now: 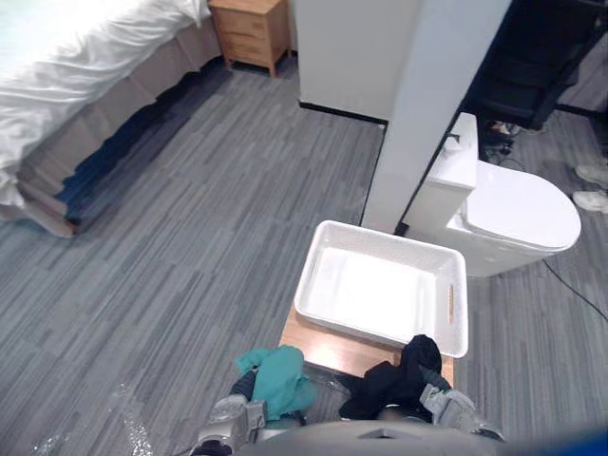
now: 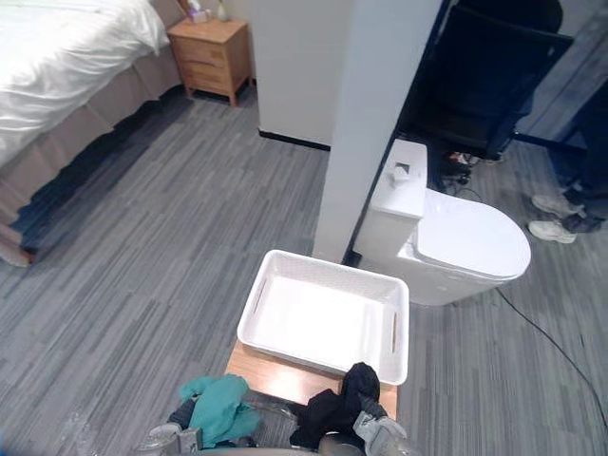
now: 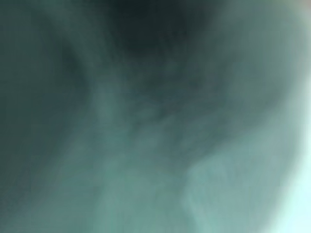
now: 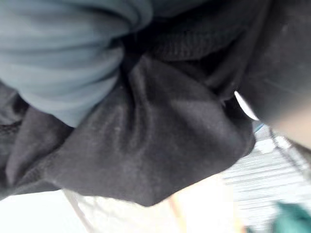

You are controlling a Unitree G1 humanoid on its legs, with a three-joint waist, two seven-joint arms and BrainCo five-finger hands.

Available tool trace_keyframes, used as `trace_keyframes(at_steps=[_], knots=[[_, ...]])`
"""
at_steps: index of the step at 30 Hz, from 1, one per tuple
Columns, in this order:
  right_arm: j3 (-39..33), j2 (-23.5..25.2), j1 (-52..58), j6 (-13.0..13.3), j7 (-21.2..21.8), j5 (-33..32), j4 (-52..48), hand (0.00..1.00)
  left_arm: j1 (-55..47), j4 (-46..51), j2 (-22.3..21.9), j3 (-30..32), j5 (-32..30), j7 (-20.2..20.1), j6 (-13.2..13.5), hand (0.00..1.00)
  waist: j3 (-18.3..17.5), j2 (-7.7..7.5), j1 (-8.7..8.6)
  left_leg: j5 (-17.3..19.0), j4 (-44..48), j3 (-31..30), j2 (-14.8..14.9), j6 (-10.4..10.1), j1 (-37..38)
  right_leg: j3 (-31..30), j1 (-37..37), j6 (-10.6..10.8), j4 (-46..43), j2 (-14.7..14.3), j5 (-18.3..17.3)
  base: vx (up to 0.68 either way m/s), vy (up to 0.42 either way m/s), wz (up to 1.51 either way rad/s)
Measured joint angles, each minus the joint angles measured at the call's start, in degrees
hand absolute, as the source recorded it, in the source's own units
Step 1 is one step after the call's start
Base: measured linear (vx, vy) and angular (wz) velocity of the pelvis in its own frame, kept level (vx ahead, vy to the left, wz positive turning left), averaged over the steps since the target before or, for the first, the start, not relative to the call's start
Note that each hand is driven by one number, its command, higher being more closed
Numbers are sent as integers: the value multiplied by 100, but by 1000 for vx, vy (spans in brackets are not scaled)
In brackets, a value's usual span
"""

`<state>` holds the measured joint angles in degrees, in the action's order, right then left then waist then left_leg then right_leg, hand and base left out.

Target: Tidy the bed and pick cloth on bed and put in laundry

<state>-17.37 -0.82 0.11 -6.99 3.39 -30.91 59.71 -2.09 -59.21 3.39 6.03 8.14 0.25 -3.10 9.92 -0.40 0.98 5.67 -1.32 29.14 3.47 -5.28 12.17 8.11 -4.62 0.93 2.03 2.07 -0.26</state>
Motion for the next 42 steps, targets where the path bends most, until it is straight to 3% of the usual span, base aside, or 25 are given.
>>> trace_keyframes(at_steps=[6, 12, 15, 19, 24, 29, 35, 42], knots=[[-776, 142, 400, 209, -1081, -874, -305, 100, -75, -4, -88, 204, 152, 14, -4, 100, -50, 87, 0, 173, 52, 421, 187, 82, 98, -133, -101, -43, 157, -198, 27, 18, -20, -17], [-2048, 173, 709, 262, -1728, -937, -626, 100, -266, 167, -111, 606, 186, -7, -39, 100, -178, 82, 17, 209, 51, 664, 295, 35, 182, -155, -191, -55, 185, -294, 26, 31, -27, -6], [-2621, -277, 721, 303, -1760, -766, -944, 100, -410, 186, -88, 803, 155, -62, -38, 100, -325, 51, 17, 253, 48, 721, 305, 35, 184, -183, -184, -83, 168, -307, -1, 16, 6, -6], [-3280, -1377, 611, 441, -1516, -146, -1521, 100, -593, 211, 74, 760, 63, -169, -38, 100, -564, -47, 12, 309, 22, 784, 311, 47, 131, -205, -83, -95, 94, -320, -61, 9, 9, -5], [-3230, -2458, -33, 791, -1216, 311, -1861, 100, -763, 181, 231, 662, 30, -171, -96, 100, -700, -132, -17, 260, -54, 804, 308, 32, 93, -260, 37, -97, 24, -352, -61, 28, -2, -5], [-2472, -3243, -795, 970, -974, 786, -1904, 100, -818, 210, 275, 466, 230, -154, -90, 100, -726, -99, -16, 211, -110, 789, 262, 34, 78, -294, 112, -100, -11, -349, -63, 2, 4, -2], [-1003, -3873, -1608, 976, -749, 989, -2480, 100, -911, 238, 293, 314, 250, -147, -99, 100, -729, -30, -78, 77, -271, 645, 217, 31, 69, -236, 168, -110, -18, -343, -69, 2, -7, 5], [-175, -4183, -2145, 719, -577, 1211, -3672, 100, -1129, 430, 259, 316, 237, -146, -108, 100, -724, -30, -189, 51, -269, 611, 195, 57, -7, -237, 224, -116, -23, -326, -67, -1, -2, 1]])
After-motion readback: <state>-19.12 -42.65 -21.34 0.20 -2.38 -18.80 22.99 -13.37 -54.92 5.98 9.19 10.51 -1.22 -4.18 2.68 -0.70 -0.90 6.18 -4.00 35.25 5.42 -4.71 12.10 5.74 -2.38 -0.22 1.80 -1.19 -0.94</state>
